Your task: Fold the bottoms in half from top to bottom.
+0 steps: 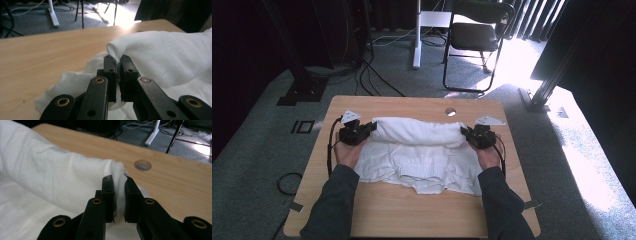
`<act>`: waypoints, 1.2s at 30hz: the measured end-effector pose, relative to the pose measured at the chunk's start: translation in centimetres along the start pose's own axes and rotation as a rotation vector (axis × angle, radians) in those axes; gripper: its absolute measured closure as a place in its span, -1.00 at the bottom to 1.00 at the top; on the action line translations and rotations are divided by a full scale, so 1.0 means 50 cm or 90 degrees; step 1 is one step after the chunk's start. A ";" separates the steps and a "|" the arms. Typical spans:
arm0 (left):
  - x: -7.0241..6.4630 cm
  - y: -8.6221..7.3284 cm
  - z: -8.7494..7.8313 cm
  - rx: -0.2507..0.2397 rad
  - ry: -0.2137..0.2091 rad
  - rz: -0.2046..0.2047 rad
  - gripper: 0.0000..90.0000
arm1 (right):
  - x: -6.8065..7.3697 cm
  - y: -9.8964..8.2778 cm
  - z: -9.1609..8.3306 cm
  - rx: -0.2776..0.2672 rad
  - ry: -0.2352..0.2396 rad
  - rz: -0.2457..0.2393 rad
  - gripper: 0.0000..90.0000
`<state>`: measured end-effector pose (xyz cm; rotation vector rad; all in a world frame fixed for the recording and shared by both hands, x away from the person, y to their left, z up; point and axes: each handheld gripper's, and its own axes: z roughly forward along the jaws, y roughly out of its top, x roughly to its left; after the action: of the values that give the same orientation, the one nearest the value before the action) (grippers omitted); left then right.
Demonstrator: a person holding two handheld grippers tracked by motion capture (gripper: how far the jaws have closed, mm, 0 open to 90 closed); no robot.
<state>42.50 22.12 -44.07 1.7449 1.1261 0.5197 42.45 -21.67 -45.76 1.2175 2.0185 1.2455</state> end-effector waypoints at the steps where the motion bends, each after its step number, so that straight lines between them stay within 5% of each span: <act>1: 0.003 0.010 0.001 -0.005 0.001 -0.004 0.92 | -0.002 0.009 -0.002 -0.007 -0.004 0.001 0.82; 10: -0.006 0.072 -0.032 -0.068 -0.018 -0.009 0.93 | -0.022 0.081 -0.031 -0.071 -0.025 0.009 0.84; 15: -0.018 0.078 -0.066 -0.088 -0.031 0.008 0.92 | -0.018 0.093 -0.072 -0.110 -0.016 0.003 0.83; 19: -0.029 0.061 -0.100 -0.098 -0.047 0.020 0.92 | 0.005 0.069 -0.117 -0.129 0.000 -0.021 0.84; 25: -0.052 -0.022 -0.154 -0.091 -0.071 0.030 0.91 | 0.036 0.001 -0.159 -0.127 0.029 -0.035 0.83; 30: -0.063 -0.089 -0.166 -0.066 -0.078 0.033 0.89 | 0.055 -0.074 -0.171 -0.099 0.038 -0.039 0.81; 31: -0.066 -0.125 -0.166 -0.050 -0.084 0.021 0.87 | 0.057 -0.090 -0.171 -0.089 0.043 -0.035 0.81; 36: -0.066 -0.202 -0.154 0.004 -0.103 -0.029 0.62 | 0.063 -0.166 -0.168 -0.040 0.058 -0.018 0.66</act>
<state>30.54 24.18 -49.05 1.7297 1.0511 0.3408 30.95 -24.40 -48.86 1.1187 2.0367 1.3630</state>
